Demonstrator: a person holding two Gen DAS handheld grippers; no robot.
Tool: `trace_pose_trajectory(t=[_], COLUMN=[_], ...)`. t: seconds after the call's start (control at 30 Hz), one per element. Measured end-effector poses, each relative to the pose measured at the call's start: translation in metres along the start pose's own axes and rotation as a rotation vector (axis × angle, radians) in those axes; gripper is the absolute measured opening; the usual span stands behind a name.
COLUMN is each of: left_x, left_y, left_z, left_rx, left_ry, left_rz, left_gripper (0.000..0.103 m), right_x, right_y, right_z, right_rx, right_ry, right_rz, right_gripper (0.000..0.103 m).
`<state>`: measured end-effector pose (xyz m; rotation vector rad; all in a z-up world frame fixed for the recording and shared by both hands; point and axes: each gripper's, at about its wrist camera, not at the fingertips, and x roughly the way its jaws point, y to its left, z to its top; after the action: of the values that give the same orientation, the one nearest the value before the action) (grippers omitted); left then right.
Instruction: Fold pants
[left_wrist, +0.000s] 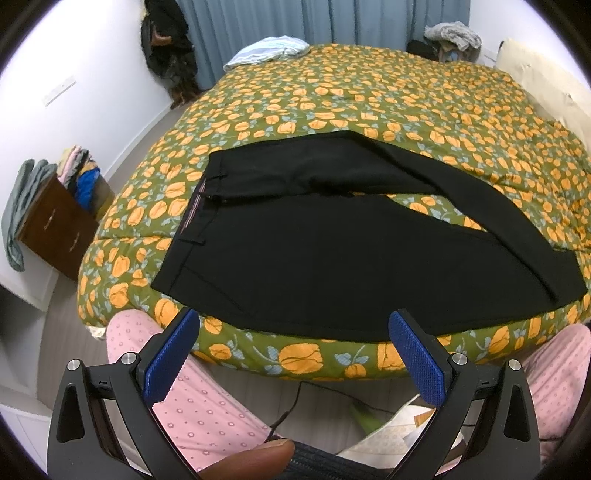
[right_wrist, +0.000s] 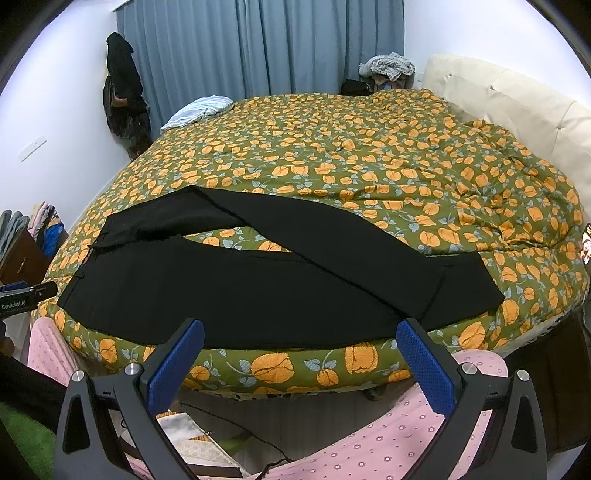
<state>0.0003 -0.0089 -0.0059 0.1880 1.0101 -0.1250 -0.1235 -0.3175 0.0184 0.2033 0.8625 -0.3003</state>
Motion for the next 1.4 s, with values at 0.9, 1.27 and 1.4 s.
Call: trace_pose_trajectory(t=[0.9, 1.27, 1.4], left_x=[0.0, 0.001, 0.001], left_y=[0.003, 0.002, 0.002], left_z=[0.0, 0.0, 0.0], left_rx=[-0.009, -0.007, -0.006], left_ry=[0.002, 0.005, 0.005], left_rz=[-0.002, -0.001, -0.001], left_gripper=[0.102, 0.102, 0.102], right_x=[0.006, 0.01, 0.01], right_y=[0.005, 0.007, 0.008], right_z=[0.0, 0.001, 0.001], right_rx=[-0.007, -0.015, -0.015], right_ry=[0.02, 0.032, 0.034], right_rz=[0.015, 0.024, 0.025], right_gripper=[0.103, 0.103, 0.103])
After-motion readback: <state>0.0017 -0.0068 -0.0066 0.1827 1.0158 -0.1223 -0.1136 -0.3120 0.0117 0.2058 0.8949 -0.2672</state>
